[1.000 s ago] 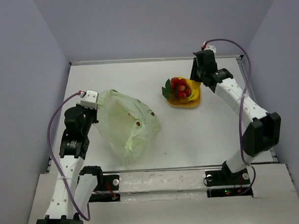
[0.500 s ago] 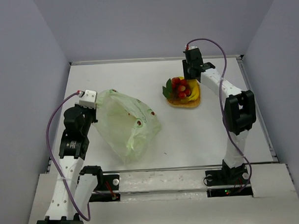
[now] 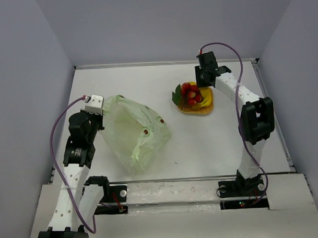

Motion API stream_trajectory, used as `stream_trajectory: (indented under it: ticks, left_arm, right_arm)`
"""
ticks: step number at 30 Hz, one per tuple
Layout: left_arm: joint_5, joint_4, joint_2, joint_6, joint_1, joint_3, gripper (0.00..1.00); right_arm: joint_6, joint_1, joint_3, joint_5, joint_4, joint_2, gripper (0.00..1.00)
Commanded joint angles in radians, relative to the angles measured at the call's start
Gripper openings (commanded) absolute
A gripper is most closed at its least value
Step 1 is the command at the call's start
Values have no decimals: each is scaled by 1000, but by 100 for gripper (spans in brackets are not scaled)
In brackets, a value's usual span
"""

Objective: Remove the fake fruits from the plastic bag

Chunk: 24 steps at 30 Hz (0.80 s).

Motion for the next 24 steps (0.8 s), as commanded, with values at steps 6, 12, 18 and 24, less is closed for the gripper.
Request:
stream_trajectory:
  ticks: [6,12,18,24]
  left_arm:
    - [-11,26,-28,-5,4,42,0]
    - [-8,29,-26,-11,4,40,0]
    - [-8,29,-29,-11,4,37,0]
    - [-3,40,-26,-20,4,36,0]
  right_arm:
    - [37,-3,23,-17,-47,-40,71]
    - [26,-3,35,-11,-52,-56,77]
    - [5,-3,96,-23,-84,-79,79]
    - [-23,-3,193,-44,-107,-160,80]
